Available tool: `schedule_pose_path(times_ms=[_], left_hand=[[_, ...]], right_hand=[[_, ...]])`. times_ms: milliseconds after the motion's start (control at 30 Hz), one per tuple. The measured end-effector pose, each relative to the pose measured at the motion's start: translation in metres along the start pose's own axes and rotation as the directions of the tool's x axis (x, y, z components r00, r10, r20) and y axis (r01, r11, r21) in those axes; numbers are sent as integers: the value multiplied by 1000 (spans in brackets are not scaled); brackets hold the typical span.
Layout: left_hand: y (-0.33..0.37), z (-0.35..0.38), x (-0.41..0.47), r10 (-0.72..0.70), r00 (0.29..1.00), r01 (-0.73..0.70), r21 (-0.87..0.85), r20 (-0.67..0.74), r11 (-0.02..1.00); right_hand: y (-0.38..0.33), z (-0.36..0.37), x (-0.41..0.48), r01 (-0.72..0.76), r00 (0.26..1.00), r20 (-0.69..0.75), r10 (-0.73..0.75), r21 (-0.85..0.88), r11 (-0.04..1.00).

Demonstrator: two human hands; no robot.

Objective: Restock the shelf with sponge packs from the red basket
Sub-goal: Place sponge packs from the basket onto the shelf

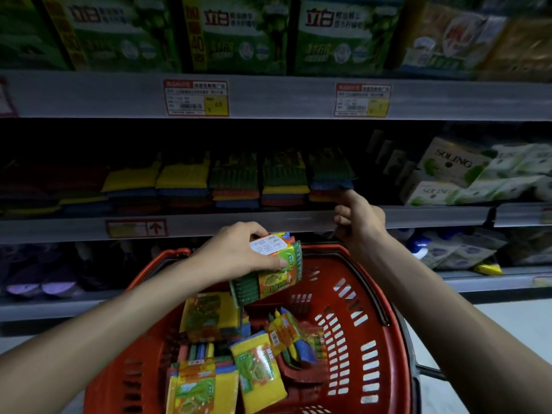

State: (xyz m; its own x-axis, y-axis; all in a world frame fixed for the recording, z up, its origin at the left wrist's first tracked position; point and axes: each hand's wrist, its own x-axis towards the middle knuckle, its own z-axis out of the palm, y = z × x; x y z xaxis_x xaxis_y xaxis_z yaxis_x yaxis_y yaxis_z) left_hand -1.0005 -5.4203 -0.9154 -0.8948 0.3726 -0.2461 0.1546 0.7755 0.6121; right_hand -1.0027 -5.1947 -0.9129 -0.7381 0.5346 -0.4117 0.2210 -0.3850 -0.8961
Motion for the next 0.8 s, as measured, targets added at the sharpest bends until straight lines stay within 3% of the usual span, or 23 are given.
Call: schedule_pose_path(times_ms=[333, 800], left_hand=[[6, 6, 1, 0, 1000, 0, 5, 7, 1000], [6, -1, 3, 10, 1000, -10, -26, -9, 1000]], right_hand=[[1, 11, 12, -36, 997, -63, 39, 47, 998], [-3, 2, 1, -15, 998, 68, 17, -29, 999]])
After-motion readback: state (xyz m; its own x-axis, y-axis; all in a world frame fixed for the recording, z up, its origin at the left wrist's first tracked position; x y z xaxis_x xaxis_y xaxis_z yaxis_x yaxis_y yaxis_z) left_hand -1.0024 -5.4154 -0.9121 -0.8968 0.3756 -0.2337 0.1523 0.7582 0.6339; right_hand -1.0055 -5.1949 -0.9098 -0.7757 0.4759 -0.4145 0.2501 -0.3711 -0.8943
